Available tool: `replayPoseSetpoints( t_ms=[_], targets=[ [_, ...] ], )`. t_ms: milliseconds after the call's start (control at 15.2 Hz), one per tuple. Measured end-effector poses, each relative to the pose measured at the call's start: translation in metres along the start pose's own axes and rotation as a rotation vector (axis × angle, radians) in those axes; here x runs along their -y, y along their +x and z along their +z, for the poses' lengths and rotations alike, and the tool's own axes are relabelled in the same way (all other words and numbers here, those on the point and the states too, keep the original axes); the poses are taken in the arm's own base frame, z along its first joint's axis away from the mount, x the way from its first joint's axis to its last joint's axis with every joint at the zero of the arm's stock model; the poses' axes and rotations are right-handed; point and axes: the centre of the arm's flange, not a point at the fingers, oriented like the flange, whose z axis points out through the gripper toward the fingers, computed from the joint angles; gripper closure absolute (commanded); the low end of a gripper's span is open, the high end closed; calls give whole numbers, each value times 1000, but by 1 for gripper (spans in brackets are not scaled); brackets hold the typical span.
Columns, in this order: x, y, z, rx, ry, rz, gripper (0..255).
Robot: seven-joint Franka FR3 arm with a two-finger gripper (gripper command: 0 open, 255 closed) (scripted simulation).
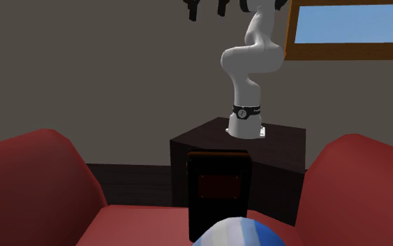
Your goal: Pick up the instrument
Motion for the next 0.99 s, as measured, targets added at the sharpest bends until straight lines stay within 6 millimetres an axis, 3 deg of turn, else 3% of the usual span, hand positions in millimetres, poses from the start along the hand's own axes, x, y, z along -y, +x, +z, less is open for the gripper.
replayPoseSetpoints(
  t_ms=[198, 594, 990],
  targets=[
    [8, 6, 14, 12, -7, 58, 0],
    [42, 36, 85, 70, -37, 349, 0],
    [58, 69, 155, 129, -69, 656, 0]
  ],
)
